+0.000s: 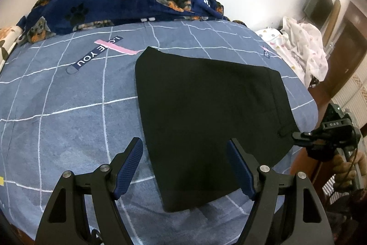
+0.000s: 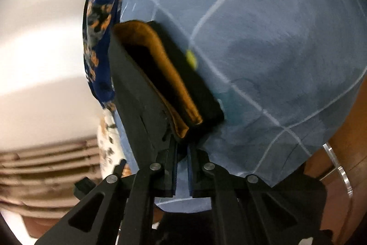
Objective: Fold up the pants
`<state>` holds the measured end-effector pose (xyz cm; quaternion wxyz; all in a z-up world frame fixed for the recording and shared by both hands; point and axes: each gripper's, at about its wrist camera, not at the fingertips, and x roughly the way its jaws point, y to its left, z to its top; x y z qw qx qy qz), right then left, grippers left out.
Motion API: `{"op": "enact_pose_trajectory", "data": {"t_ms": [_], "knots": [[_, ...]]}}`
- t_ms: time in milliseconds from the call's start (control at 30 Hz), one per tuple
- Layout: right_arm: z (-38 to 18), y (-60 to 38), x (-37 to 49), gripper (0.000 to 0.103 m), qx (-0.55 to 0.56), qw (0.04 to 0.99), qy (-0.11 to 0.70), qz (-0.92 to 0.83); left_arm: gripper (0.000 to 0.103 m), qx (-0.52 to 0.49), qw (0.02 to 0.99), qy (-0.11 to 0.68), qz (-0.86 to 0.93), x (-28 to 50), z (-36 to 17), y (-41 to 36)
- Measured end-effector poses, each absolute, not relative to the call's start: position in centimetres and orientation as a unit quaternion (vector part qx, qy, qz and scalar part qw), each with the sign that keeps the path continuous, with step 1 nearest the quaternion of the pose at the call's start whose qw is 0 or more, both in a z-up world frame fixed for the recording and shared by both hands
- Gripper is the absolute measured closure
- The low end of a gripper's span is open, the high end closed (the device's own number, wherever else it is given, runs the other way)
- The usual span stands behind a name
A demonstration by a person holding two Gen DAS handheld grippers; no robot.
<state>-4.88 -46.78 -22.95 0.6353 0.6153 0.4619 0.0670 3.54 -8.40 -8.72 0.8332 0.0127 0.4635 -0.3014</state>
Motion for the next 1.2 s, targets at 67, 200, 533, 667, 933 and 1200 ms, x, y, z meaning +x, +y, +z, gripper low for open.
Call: {"op": "enact_pose_trajectory", "data": {"t_ms": [67, 200, 533, 667, 933, 1200], "knots": [[-22.8, -46.8, -4.8, 0.098, 0.612, 0.636, 0.465, 0.067, 0.027, 0.013, 0.831, 0.468, -0.3, 3.7, -9.2, -8.5], [-23.2, -46.8, -4.6, 0.098, 0.625, 0.621, 0.467, 0.07, 0.027, 0.008, 0.82, 0.486, -0.301, 3.8, -10.6, -8.7], [-22.2, -46.8, -4.5, 0.09, 0.621, 0.617, 0.478, 0.07, 0.027, 0.027, 0.816, 0.49, -0.306, 3.2, -12.1, -9.4], [-20.9, -47.3, -4.6, 0.066, 0.598, 0.633, 0.489, 0.054, 0.027, 0.026, 0.814, 0.492, -0.308, 3.2, -12.2, -9.4], [-18.8, -48.6, -3.7, 0.063, 0.553, 0.675, 0.487, 0.035, 0.027, 0.023, 0.812, 0.497, -0.306, 3.3, -12.3, -9.4], [-19.3, -47.8, -0.2, 0.054, 0.471, 0.713, 0.517, 0.045, 0.027, 0.022, 0.812, 0.496, -0.307, 3.2, -12.4, -9.3]]}}
